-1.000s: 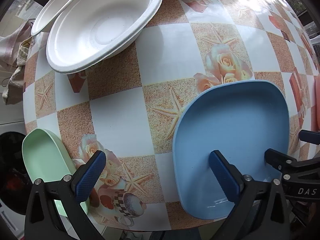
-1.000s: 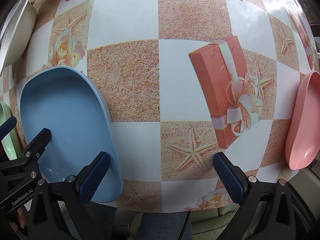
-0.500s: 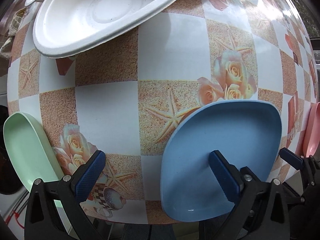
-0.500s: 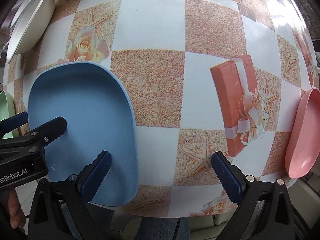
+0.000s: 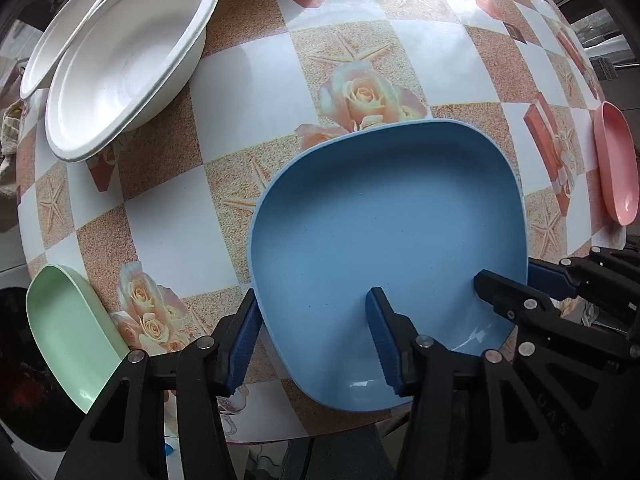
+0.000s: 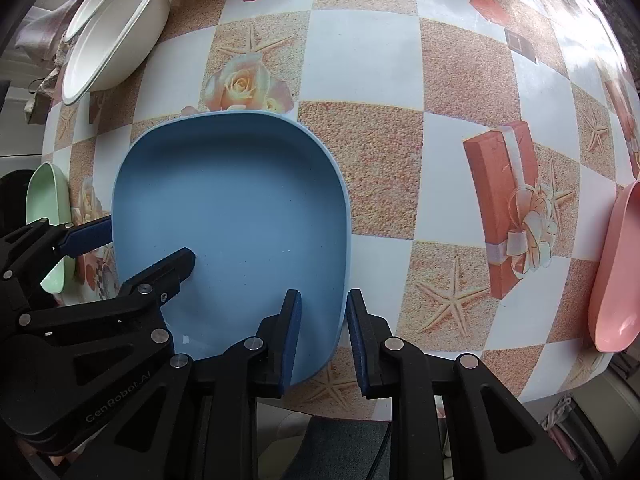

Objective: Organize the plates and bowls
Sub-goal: 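Close both grippers on the light blue plate's rim, then lift the light blue plate with both grippers and carry it toward the green plate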

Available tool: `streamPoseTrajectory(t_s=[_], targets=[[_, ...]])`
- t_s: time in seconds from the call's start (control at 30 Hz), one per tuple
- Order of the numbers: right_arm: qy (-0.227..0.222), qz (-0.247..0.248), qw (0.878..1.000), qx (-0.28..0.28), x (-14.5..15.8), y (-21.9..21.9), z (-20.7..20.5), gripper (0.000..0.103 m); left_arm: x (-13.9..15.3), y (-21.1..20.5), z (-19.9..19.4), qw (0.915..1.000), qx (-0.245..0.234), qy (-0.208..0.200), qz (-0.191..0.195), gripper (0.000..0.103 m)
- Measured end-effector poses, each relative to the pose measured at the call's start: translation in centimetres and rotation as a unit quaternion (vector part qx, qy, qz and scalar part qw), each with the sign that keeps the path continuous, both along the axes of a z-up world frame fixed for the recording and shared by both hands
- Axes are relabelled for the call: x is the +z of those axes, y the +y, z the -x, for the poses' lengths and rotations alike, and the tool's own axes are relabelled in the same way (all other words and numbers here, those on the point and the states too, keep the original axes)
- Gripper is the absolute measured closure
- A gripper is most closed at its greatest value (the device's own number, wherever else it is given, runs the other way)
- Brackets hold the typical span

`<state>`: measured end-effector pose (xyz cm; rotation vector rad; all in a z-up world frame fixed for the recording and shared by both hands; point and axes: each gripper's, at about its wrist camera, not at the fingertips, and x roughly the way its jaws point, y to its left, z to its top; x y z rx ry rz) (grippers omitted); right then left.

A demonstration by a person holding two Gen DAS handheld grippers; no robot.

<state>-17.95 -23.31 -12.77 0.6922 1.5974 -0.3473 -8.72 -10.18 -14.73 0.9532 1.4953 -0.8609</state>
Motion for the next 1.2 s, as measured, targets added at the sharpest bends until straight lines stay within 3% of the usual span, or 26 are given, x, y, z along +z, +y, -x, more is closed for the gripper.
streamPoseTrajectory(t_s=[0.13, 0.27, 0.3, 0.37, 0.4, 0.57, 0.6, 0.7, 0.73, 0.77, 0.8, 1.0, 1.2], targets=[[-0.009, -0.025, 0.999, -0.042, 0.2, -0.1, 1.6, 0.084, 0.2, 0.5, 0.2, 1.0, 0.002, -0.009, 0.002, 0.062], [-0.017, -0.023, 0.997, -0.068, 0.7, -0.8, 3.5, 0.083, 0.7, 2.2, -1.8, 0.9992, 0.037, 0.01, 0.011, 0.062], [-0.016, -0.018, 0.998, -0.064, 0.8, -0.7, 3.8, 0.079, 0.7, 2.1, -1.8, 0.9992, 0.037, 0.009, 0.012, 0.062], [-0.011, 0.0, 0.998, -0.068, 1.1, -0.6, 4.3, 0.054, 0.7, 2.0, -1.5, 0.9993, 0.035, 0.004, 0.011, 0.062], [-0.01, 0.008, 0.997, -0.074, 1.2, -0.5, 4.5, 0.037, 0.8, 1.9, -1.4, 0.9993, 0.035, 0.002, 0.011, 0.062], [-0.013, 0.005, 0.997, -0.074, 1.9, -0.2, 5.0, 0.036, 0.7, 2.4, -0.8, 0.9994, 0.033, -0.006, 0.011, 0.058], [-0.011, 0.003, 0.997, -0.073, 0.8, 0.6, 4.5, 0.036, 0.7, 2.3, -0.8, 0.9993, 0.036, -0.006, 0.011, 0.057], [-0.002, 0.011, 0.998, -0.056, 0.8, 2.2, 3.8, 0.044, 1.0, 3.4, -1.7, 0.9993, 0.033, -0.004, 0.013, 0.058], [0.005, 0.025, 0.999, -0.041, 0.9, 2.8, 3.6, 0.062, 1.0, 3.2, -1.6, 0.9996, 0.025, 0.0, 0.015, 0.066], [0.002, 0.026, 0.999, -0.029, 1.2, 3.4, 3.2, 0.073, 1.0, 3.0, -1.2, 0.9996, 0.018, 0.009, 0.017, 0.075], [-0.01, 0.0, 1.0, -0.027, 1.3, 4.0, 2.9, 0.091, 1.0, 2.8, -0.9, 0.9999, 0.009, -0.001, 0.012, 0.075], [0.002, -0.039, 0.998, -0.047, 2.1, 4.9, 2.7, 0.091, 2.2, 3.0, 0.3, 0.9997, -0.024, 0.0, 0.002, 0.075], [-0.005, -0.057, 0.998, -0.042, 6.2, 6.0, 2.4, 0.091, 5.0, 3.1, 0.4, 0.9994, -0.033, 0.004, 0.014, 0.075]])
